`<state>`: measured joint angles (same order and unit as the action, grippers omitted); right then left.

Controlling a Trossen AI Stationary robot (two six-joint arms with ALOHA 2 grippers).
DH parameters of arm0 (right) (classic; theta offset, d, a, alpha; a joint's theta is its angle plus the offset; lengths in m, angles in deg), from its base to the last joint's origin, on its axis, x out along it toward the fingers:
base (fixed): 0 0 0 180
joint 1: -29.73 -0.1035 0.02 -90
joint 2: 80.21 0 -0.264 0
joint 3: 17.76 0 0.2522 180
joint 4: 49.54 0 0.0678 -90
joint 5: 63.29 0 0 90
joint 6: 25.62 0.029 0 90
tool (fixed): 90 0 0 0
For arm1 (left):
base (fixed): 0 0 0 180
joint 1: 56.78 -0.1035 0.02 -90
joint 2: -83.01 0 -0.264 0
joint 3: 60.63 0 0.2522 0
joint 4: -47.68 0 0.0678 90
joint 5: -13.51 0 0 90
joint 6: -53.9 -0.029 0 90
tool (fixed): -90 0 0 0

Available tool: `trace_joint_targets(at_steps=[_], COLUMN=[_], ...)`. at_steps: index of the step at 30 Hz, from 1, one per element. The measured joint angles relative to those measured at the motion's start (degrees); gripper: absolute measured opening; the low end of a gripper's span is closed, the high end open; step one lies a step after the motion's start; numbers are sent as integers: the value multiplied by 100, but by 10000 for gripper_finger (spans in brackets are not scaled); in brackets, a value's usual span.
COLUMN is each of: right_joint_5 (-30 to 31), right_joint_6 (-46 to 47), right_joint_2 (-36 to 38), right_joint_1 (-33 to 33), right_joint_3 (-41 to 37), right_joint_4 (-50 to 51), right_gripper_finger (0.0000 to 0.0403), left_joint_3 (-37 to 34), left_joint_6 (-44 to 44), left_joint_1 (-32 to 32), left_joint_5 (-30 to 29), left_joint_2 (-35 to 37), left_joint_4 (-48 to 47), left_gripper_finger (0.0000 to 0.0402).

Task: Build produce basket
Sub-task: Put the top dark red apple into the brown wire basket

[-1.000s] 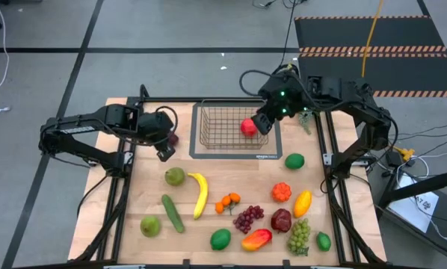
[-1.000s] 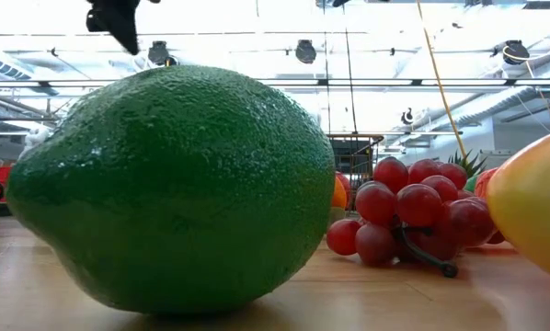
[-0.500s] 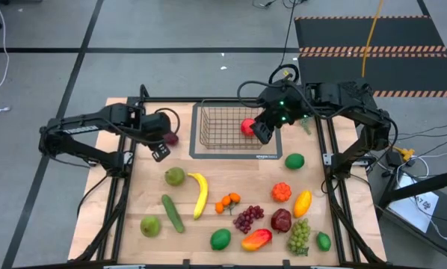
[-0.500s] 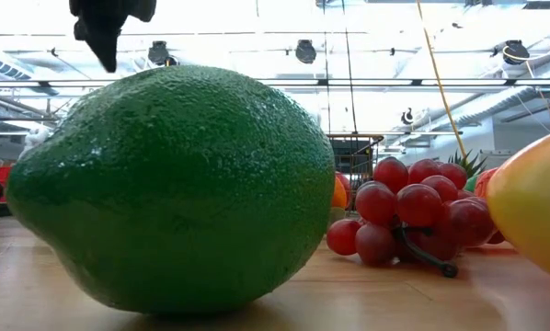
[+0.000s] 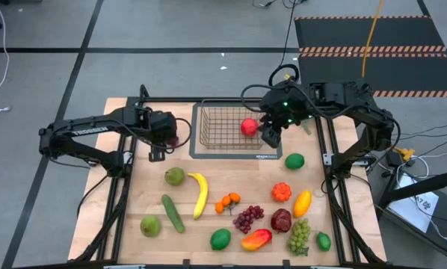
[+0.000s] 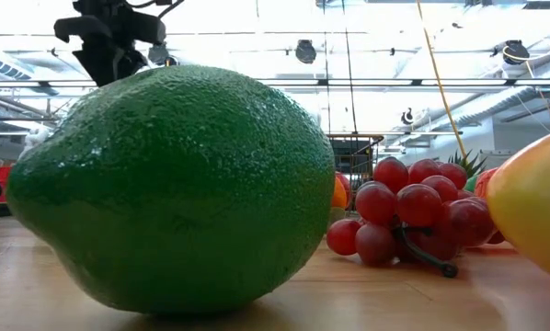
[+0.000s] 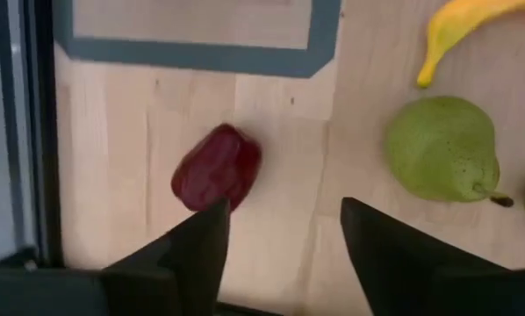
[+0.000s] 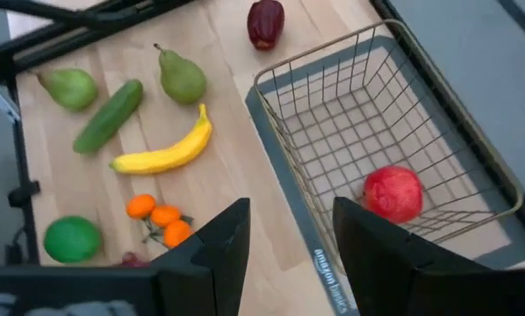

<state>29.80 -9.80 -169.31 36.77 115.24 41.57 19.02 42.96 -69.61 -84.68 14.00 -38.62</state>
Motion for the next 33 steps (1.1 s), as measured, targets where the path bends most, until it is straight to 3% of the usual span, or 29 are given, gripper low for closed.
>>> trace_joint_targets(at_steps=[7, 15, 20, 25, 33], right_joint_5=[11, 13, -9, -17, 9], right_joint_6=[-689, -1658, -1981, -2018, -1209], right_joint_2=[198, 415, 546, 650, 735], right_joint_1=[308, 824, 1064, 1128, 1131], right_joint_3=[0, 0, 0, 0, 0], right_joint_4=[64, -107, -156, -125, -248], right_gripper_finger=[160, 160, 160, 160, 160], left_joint_3=[-18, -17, -20, -20, -20], left_joint_6=[-550, -1213, -1671, -1918, -2161], left_joint_1=[-43, -341, -549, -800, -1115], left_joint_5=[-83, -291, -386, -386, -126], left_joint_2=[0, -249, -605, -1084, -1599], left_joint_4=[251, 401, 581, 706, 911], left_gripper_finger=[274, 392, 379, 397, 395])
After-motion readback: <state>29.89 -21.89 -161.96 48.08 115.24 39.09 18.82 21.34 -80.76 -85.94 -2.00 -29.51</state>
